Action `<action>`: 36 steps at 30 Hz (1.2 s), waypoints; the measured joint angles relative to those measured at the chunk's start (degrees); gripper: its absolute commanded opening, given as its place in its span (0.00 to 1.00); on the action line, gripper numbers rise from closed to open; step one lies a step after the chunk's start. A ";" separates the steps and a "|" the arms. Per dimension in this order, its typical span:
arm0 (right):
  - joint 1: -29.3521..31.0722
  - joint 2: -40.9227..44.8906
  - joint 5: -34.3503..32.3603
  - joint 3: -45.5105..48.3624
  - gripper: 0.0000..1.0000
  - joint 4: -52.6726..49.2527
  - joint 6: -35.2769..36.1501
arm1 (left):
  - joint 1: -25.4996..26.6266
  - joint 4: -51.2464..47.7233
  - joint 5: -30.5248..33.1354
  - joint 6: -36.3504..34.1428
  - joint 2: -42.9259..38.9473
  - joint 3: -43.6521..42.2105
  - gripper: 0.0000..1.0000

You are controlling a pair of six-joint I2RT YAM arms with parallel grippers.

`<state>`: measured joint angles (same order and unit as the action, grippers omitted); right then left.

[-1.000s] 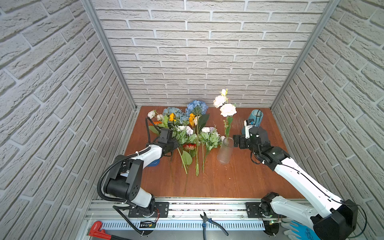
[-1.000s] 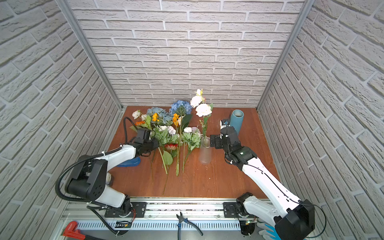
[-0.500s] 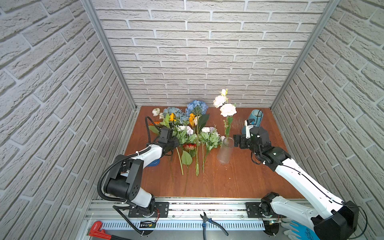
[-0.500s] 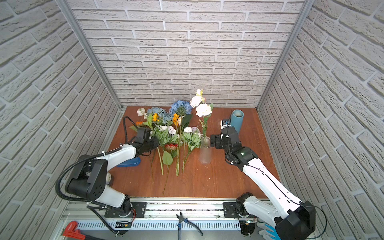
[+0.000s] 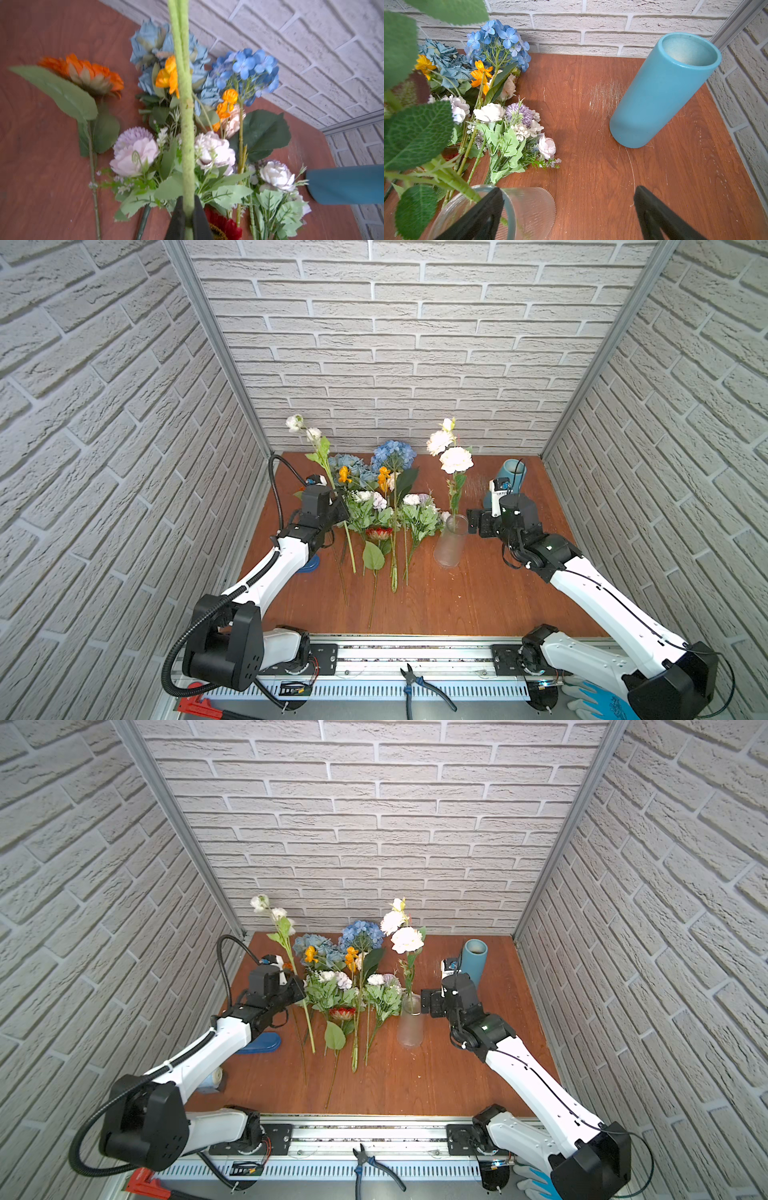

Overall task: Arrange the flowers into the vase
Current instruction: 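Lift the white flower stem high out of the pile with the left gripper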

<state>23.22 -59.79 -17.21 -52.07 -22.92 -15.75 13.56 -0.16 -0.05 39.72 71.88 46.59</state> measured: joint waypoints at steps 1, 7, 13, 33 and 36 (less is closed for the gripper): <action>0.00 0.00 0.00 0.00 0.99 0.00 0.00 | -0.24 0.63 -0.35 -0.83 -0.44 0.42 0.00; -0.02 -0.28 -0.17 -0.22 0.99 -0.02 -0.50 | -0.79 7.65 -8.17 -3.89 -1.86 4.11 0.00; -0.37 -0.35 -1.57 -0.42 0.99 0.24 -2.54 | 3.74 18.10 -16.74 -3.76 -1.97 7.06 0.00; -2.19 -1.27 -4.79 -0.44 0.99 -0.11 -6.21 | 17.33 43.47 -25.81 -3.15 3.54 21.62 0.00; -2.34 -1.27 -5.05 -0.42 0.99 -0.17 -6.32 | 18.34 49.09 -26.21 0.31 8.46 22.95 0.00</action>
<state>20.88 -61.06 -22.26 -52.49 -23.09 -22.06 31.90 48.93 -26.26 40.03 80.34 69.54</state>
